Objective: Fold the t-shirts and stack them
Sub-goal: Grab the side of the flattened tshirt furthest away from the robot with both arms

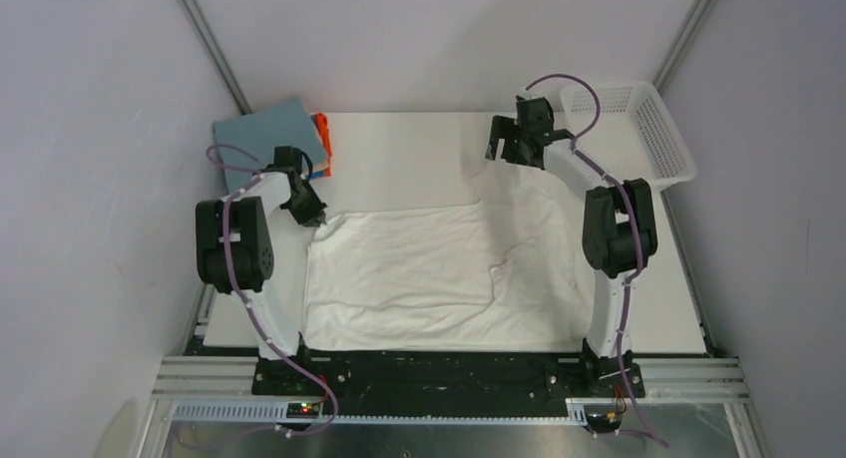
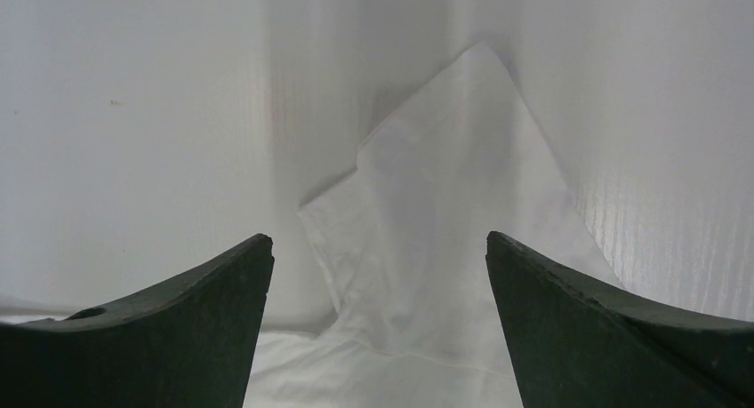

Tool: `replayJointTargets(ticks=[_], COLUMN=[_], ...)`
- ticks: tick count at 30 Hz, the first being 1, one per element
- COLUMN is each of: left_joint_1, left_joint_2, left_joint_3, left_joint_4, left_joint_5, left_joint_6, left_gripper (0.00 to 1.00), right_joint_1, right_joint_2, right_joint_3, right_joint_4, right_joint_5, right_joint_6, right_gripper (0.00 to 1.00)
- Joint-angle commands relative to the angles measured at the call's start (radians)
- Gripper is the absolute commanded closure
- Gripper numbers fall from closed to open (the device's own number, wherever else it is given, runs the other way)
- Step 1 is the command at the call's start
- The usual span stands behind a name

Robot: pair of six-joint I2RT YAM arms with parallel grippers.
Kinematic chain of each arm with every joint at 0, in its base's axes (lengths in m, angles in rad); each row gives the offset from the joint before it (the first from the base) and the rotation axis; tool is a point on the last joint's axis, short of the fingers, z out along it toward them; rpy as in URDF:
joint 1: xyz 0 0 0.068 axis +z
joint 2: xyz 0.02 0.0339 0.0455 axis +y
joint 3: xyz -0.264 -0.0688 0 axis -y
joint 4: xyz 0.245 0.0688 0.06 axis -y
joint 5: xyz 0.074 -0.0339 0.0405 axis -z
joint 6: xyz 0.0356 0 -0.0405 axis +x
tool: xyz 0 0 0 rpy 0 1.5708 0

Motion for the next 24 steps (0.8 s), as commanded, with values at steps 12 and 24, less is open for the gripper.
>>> replayJointTargets(ticks=[12,24], left_joint_1=[-0.010,-0.041], left_joint_2=[-0.044,-0.123], left_joint_3=[0.035,0.009], left_joint_4=[-0.036,-0.037], left_joint_5=[-0.002,-0.064], left_joint_6=[0.071,0.084], left_gripper=[1.00,1.00], right_joint_1=[0.001,0.024], right_joint_2=[0.197,0.485], right_joint_3=[0.265,0.658], right_joint_4=[-0.121,-0.318], right_joint_5=[0.142,0.213], right_joint_6=[-0.031,-0.052], right_gripper=[0.08,0.18])
